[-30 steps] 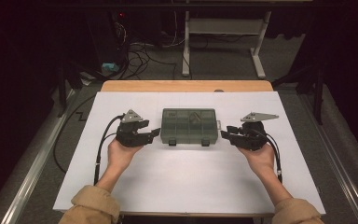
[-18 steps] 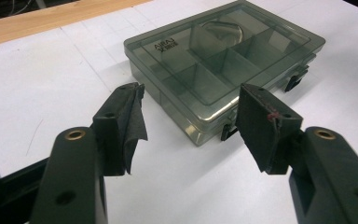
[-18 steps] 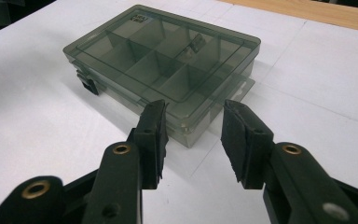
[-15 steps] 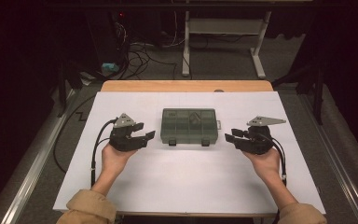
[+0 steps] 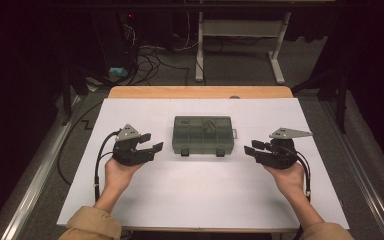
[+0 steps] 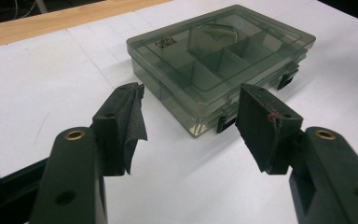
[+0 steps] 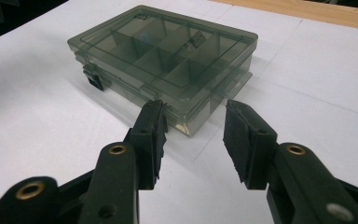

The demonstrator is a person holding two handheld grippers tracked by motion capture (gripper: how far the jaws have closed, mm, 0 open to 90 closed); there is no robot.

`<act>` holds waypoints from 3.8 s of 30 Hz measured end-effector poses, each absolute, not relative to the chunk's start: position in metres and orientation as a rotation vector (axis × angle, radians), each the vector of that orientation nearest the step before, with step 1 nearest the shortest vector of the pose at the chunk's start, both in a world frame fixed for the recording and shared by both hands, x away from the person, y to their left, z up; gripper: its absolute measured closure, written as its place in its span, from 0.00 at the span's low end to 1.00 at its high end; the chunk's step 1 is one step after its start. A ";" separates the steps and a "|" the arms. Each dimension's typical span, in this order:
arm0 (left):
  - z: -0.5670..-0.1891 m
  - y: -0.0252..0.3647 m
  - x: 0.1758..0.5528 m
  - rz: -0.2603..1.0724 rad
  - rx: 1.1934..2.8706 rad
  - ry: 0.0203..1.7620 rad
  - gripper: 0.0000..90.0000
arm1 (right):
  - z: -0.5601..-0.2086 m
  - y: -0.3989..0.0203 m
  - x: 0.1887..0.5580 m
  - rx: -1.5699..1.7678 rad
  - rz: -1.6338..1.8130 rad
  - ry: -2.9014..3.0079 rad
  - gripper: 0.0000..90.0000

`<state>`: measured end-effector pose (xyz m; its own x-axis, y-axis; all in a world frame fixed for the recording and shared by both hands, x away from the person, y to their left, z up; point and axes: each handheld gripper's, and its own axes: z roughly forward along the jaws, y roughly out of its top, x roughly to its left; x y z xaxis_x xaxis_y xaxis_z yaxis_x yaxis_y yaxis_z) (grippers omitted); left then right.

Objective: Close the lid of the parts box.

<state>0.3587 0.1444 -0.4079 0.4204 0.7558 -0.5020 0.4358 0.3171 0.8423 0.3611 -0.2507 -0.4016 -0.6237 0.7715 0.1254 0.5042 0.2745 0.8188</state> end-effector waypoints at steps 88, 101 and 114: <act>-0.439 0.209 0.282 0.351 1.130 1.259 0.39 | -0.433 -0.313 0.276 1.204 1.385 2.084 0.48; -0.448 0.214 0.278 0.369 1.116 1.268 0.38 | -0.440 -0.321 0.272 1.218 1.365 2.046 0.44; -0.456 0.219 0.277 0.382 1.096 1.279 0.37 | -0.449 -0.331 0.271 1.258 1.355 2.001 0.41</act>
